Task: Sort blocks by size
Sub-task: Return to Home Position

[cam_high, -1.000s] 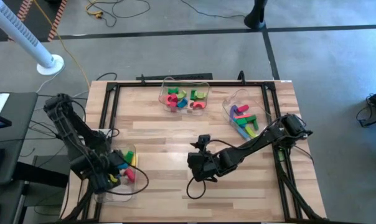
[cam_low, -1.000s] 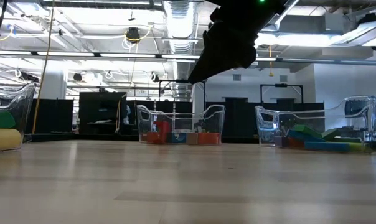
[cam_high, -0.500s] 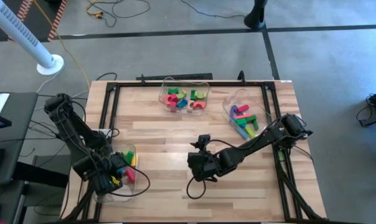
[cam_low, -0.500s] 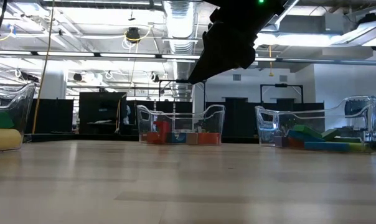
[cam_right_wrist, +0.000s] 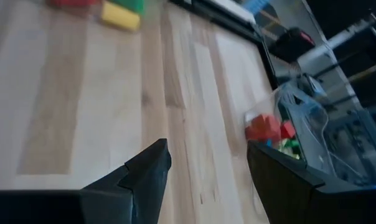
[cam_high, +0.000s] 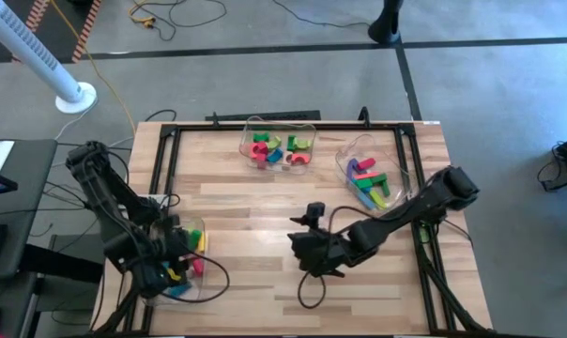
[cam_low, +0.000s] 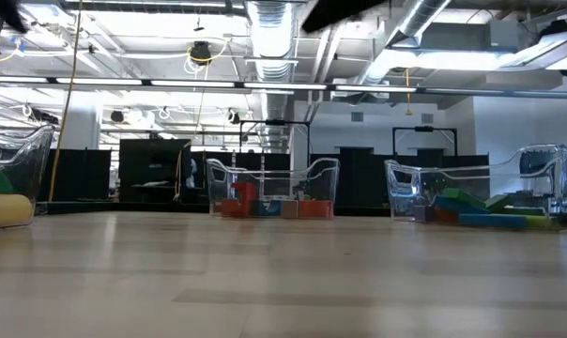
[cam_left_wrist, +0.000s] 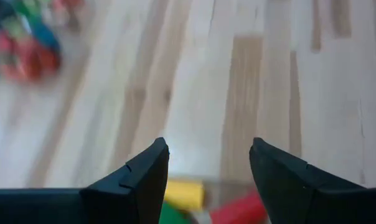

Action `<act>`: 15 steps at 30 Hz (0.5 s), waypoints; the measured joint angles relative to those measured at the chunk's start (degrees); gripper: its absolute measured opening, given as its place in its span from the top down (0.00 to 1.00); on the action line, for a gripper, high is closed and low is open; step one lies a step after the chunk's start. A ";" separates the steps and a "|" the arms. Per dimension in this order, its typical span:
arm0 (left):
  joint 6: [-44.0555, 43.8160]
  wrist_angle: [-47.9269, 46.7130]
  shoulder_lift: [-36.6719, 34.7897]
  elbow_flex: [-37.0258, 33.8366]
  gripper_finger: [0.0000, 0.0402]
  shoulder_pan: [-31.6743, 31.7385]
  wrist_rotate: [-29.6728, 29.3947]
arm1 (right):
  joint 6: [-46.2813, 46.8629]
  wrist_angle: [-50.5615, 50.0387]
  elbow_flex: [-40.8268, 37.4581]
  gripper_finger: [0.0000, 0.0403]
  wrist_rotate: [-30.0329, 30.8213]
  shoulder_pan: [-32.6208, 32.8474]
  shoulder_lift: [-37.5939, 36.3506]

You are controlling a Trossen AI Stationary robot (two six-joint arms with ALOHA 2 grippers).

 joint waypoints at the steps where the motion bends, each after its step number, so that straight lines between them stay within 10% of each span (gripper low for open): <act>1: 2.23 0.31 0.00 0.67 0.47 0.00 -1.89 | -0.74 -0.20 0.00 0.38 -0.48 0.39 -1.07; 15: 16.87 0.97 -8.38 3.01 0.47 0.12 -21.66 | -2.96 -10.78 0.00 0.38 -4.82 5.84 -18.55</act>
